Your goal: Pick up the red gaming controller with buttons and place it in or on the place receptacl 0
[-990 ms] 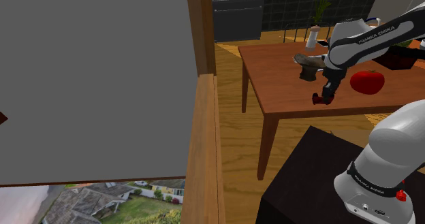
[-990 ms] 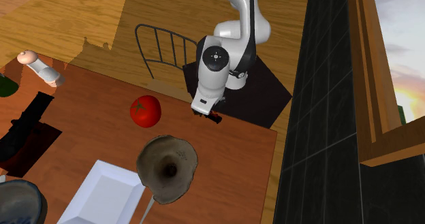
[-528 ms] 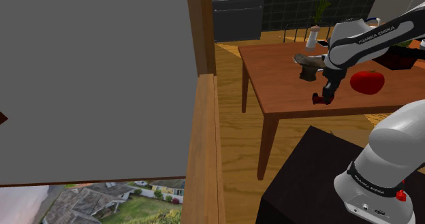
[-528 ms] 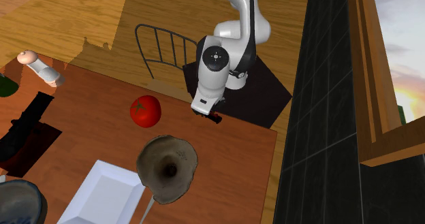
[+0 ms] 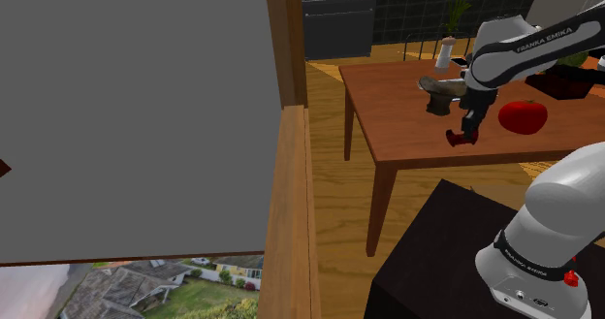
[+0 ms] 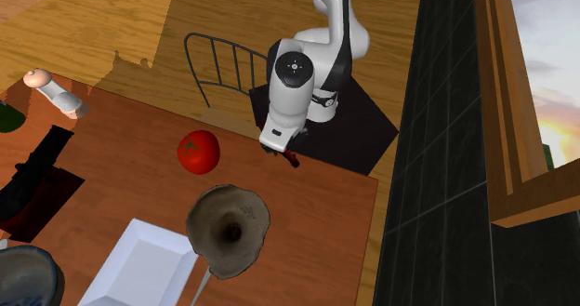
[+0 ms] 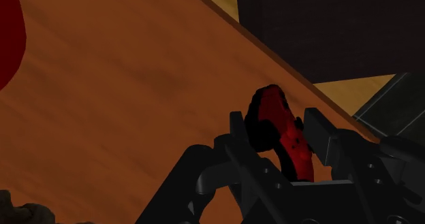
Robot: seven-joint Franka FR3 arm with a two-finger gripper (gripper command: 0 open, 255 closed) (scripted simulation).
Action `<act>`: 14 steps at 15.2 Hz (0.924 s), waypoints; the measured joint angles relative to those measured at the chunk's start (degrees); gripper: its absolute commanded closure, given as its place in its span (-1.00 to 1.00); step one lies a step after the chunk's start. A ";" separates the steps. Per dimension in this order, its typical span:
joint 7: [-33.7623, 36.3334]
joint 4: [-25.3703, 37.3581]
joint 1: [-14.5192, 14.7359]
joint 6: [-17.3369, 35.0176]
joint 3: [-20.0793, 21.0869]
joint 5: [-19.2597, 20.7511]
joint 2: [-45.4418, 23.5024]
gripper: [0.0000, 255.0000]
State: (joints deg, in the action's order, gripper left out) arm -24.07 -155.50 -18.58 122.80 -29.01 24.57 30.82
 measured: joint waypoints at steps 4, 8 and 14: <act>-0.13 1.53 -0.06 -4.12 1.26 -0.64 2.57 1.00; -0.60 3.60 -0.03 -7.71 2.11 -1.30 4.14 1.00; -1.15 6.92 0.05 -13.31 3.60 -2.34 6.45 1.00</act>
State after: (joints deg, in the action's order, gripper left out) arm -25.23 -148.58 -18.53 109.49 -25.40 22.23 37.27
